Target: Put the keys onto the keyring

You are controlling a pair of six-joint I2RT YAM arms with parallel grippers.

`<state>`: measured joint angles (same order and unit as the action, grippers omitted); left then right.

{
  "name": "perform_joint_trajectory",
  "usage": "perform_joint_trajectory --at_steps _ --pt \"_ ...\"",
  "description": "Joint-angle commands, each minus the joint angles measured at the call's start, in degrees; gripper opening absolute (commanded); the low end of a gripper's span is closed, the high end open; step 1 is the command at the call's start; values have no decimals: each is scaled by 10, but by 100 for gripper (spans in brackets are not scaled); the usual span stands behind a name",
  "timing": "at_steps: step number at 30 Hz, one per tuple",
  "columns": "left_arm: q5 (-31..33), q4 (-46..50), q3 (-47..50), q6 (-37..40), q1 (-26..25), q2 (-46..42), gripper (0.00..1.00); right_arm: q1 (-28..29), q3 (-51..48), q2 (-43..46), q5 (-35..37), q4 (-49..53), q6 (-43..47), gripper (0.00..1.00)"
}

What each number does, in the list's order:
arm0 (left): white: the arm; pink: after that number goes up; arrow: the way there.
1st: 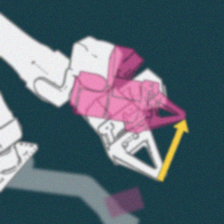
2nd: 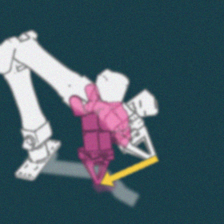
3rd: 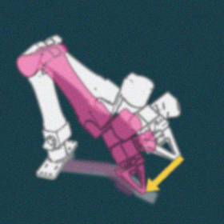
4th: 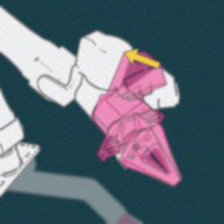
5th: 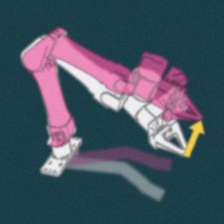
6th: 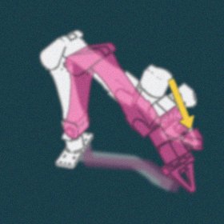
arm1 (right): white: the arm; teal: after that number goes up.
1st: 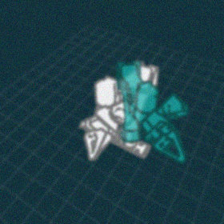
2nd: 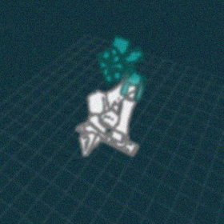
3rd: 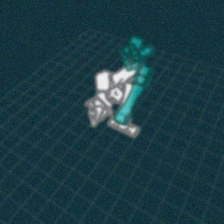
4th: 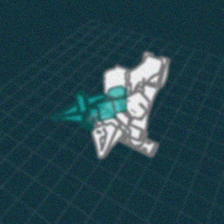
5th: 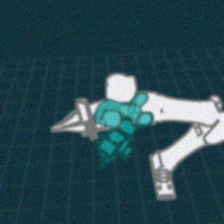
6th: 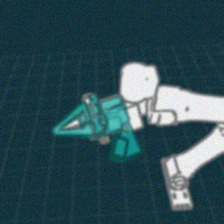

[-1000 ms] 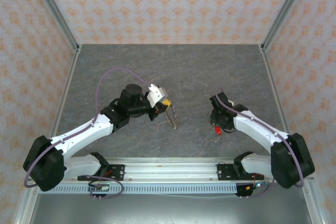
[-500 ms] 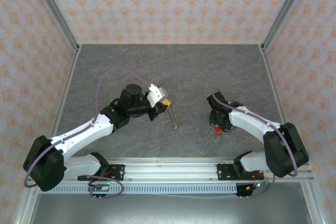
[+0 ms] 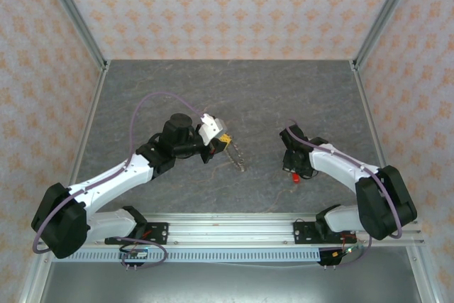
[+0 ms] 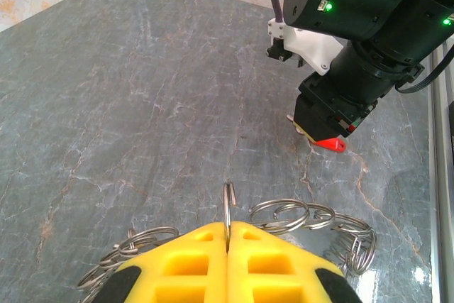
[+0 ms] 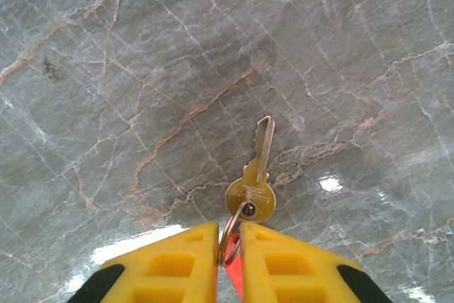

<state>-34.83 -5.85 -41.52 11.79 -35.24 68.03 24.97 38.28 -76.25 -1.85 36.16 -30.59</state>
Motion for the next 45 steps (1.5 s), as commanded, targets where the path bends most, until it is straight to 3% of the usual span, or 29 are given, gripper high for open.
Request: perform_joint_trajectory --at_steps 1,10,19,45 --pt "7 -22 -20 -6 0 0 0 1 15 2 23 24 5 15" --pt "5 -18 -22 -5 0 2 0 2 16 6 9 14 25 5" --pt "6 -15 -22 -8 0 -2 0 54 8 -4 -126 -103 125 4" --pt "6 -7 -21 -8 0 -5 0 66 29 -34 -85 -86 134 13"
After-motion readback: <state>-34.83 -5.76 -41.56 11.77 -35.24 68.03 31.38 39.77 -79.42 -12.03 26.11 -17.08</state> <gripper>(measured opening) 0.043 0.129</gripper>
